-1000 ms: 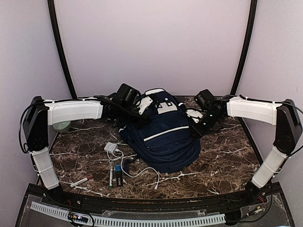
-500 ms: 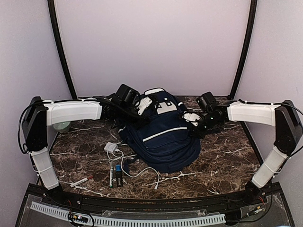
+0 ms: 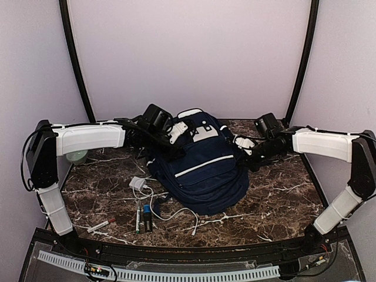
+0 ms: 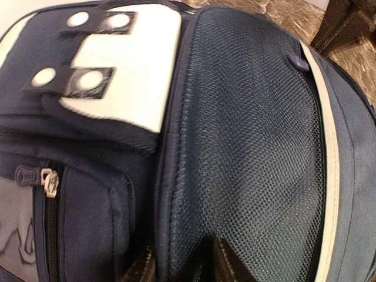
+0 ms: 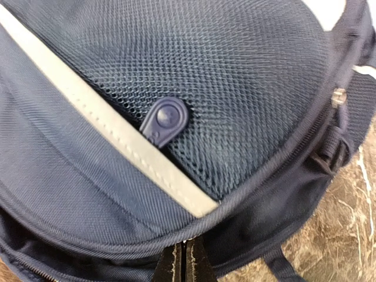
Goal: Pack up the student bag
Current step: Unzip the upper front pocket of the student bag.
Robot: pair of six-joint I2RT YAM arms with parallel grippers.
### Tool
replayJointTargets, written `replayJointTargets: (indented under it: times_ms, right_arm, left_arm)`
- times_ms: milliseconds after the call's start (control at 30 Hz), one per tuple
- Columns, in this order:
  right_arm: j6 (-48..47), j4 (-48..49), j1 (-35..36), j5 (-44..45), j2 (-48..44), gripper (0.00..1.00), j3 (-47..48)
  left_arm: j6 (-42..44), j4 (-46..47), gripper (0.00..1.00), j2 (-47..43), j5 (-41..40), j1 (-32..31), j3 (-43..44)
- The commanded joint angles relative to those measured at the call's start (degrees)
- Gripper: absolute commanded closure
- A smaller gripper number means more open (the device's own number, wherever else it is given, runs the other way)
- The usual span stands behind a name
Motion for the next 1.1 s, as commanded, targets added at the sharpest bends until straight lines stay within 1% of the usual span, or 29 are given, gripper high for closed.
replayJointTargets:
  times_ms: [0,33,67,100,167,233,367,400,467,500,567,733,833,967,1067]
  right_arm:
    - [8.6,4.4,1.0,-5.7,-5.7,1.00,-3.2]
    - [10.0,4.1,1.3,-6.4,-6.4,1.00,-3.8]
    - [11.3,3.8,1.7,-6.7,-6.9,1.00,-4.3]
    - [12.2,3.8,1.9,-6.8,-7.6,1.00,-5.0]
    - [13.7,3.7,2.8,-6.7,-8.9,1.00,-6.4]
    - [15.0,3.3,3.5,-6.9,-9.5,1.00,-7.2]
    - [18.4,2.3,4.1,-8.0,-10.6,1.00,-8.0]
    - [19.8,2.4,4.1,-8.0,-11.0,1.00,-8.4]
    - [22.2,3.4,4.0,-8.7,-11.8,1.00,-9.4]
    - [23.5,4.2,4.0,-9.7,-12.1,1.00,-9.9]
    - [27.0,6.2,4.0,-10.4,-12.5,1.00,-10.9]
    - [37.1,10.1,3.9,-7.4,-10.1,1.00,-11.9]
    - [39.5,9.0,3.8,-5.9,-7.4,1.00,-9.6]
    - [40.2,7.8,2.4,-4.1,-5.4,1.00,-6.0]
    - [40.8,8.4,0.6,-3.9,-4.2,1.00,-3.4]
  left_arm:
    - [6.0,-12.5,0.55,1.9,13.5,-2.0,10.4]
    - [5.5,-11.5,0.49,2.2,16.8,-1.9,11.6]
    - [4.1,-9.3,0.42,2.2,18.6,-1.8,12.0]
    - [3.5,-6.9,0.34,2.3,18.8,-1.8,12.4]
    - [3.5,-3.5,0.22,4.4,16.9,-1.8,14.1]
    - [4.1,-3.4,0.17,8.4,13.4,-1.7,18.3]
    - [3.8,-9.2,0.12,17.7,10.0,-0.1,28.6]
    - [2.6,-10.0,0.06,19.7,8.5,0.9,31.0]
    - [-0.2,-9.9,0.05,20.5,7.4,3.0,32.3]
    - [-2.0,-9.3,0.05,20.4,7.8,4.2,32.3]
    - [-5.0,-8.3,0.01,19.7,9.0,6.6,32.4]
    - [-8.0,-6.6,0.01,17.3,9.5,12.8,30.6]
    - [-9.8,-6.3,0.02,17.4,8.4,16.3,28.5]
    - [-13.2,-6.7,0.09,18.5,5.2,20.4,24.0]
    - [-13.8,-6.2,0.14,18.4,4.4,21.1,20.0]
